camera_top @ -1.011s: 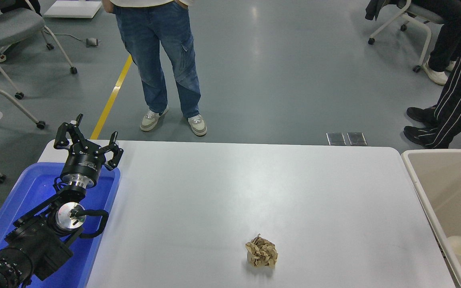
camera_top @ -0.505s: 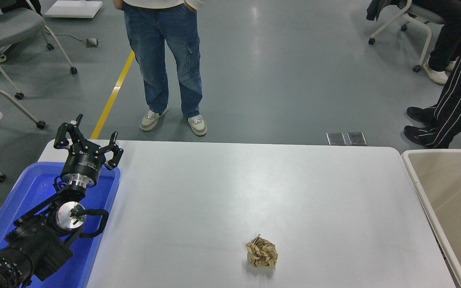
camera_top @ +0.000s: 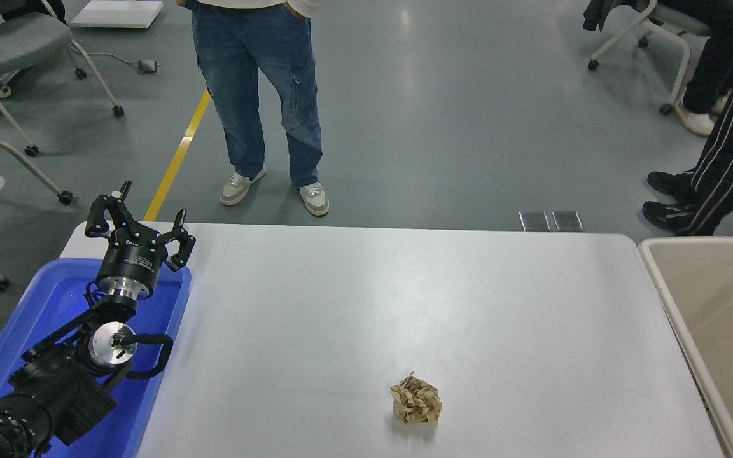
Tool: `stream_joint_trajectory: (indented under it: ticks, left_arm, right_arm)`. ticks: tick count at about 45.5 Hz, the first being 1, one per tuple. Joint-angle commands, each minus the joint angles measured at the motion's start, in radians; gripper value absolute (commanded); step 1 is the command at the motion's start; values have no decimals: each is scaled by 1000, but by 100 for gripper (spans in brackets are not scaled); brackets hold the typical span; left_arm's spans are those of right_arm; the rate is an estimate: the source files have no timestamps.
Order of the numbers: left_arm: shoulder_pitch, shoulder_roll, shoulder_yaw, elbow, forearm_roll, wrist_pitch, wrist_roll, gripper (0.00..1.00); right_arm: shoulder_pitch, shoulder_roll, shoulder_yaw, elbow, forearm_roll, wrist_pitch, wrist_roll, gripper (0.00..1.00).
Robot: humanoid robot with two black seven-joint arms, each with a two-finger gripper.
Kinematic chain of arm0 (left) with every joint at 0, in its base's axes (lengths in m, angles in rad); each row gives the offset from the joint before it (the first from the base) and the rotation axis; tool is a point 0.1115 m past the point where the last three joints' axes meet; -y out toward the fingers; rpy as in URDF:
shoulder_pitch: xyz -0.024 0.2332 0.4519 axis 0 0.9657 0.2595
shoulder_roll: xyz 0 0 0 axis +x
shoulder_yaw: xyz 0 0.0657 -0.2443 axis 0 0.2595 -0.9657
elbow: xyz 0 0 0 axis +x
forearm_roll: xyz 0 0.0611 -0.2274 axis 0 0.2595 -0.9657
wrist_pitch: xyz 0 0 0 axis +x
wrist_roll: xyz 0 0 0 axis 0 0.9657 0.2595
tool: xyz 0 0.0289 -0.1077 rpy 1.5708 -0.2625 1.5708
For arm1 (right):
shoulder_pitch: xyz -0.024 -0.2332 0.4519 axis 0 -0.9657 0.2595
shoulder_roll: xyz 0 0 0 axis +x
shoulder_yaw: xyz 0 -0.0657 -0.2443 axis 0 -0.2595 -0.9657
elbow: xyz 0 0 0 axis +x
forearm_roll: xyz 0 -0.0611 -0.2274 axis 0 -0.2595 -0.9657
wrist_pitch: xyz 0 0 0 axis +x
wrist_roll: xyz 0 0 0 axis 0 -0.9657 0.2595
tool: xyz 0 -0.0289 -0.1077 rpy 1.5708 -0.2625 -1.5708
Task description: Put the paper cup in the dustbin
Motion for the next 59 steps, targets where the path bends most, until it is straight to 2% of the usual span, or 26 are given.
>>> stream_joint_trajectory:
  ticks: [1, 10, 13, 24, 38, 59]
  left_arm:
    - [0, 0, 0, 0, -1, 0, -1, 100]
    - [0, 0, 0, 0, -1, 0, -1, 100]
    - [0, 0, 0, 0, -1, 0, 1, 100]
    - [0, 0, 0, 0, -1, 0, 1, 100]
    - [0, 0, 0, 0, -1, 0, 1, 100]
    - [0, 0, 0, 0, 1, 0, -1, 100]
  right_arm:
    - [-110, 0, 182, 174, -1, 7, 49, 100]
    - [-310, 71, 289, 202, -9, 9, 287, 100]
    - [-371, 89, 309, 220, -13, 9, 327, 100]
    - [-577, 200, 447, 264, -20, 10, 340, 100]
    - [-718, 210, 432, 263, -18, 73, 360, 100]
    - [-712, 200, 435, 266, -16, 73, 360, 100]
